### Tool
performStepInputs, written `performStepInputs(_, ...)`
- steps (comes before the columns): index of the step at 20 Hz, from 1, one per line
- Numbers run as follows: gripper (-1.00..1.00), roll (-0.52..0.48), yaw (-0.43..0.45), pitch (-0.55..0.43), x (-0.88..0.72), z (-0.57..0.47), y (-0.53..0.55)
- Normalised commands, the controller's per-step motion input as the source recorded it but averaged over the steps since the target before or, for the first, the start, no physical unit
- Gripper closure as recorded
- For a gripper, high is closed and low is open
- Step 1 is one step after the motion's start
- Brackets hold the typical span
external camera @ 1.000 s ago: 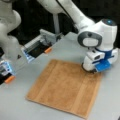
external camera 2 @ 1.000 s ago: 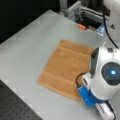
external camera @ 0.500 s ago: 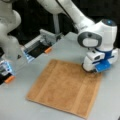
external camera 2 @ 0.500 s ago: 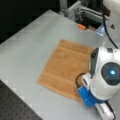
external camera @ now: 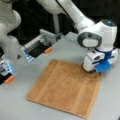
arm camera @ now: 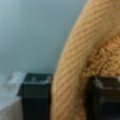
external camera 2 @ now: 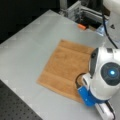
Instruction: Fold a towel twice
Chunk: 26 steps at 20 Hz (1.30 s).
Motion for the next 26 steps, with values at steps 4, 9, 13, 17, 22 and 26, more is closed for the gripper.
performStepInputs(4, 1.0, 0.065, 0.008, 0.094, -0.06, 0.16, -0.16)
performStepInputs(9, 1.0, 0.137, -0.039, 0.047, -0.14, 0.23, -0.24)
performStepInputs(13, 1.0, 0.223, -0.111, -0.09, -0.22, 0.18, -0.36)
performStepInputs(17, 1.0, 0.252, -0.14, -0.205, -0.36, 0.0, -0.43)
performStepInputs(22, 1.0, 0.267, -0.102, -0.313, -0.67, -0.14, -0.38)
performStepInputs(26, 1.0, 0.272, -0.069, -0.349, -0.87, -0.18, -0.3)
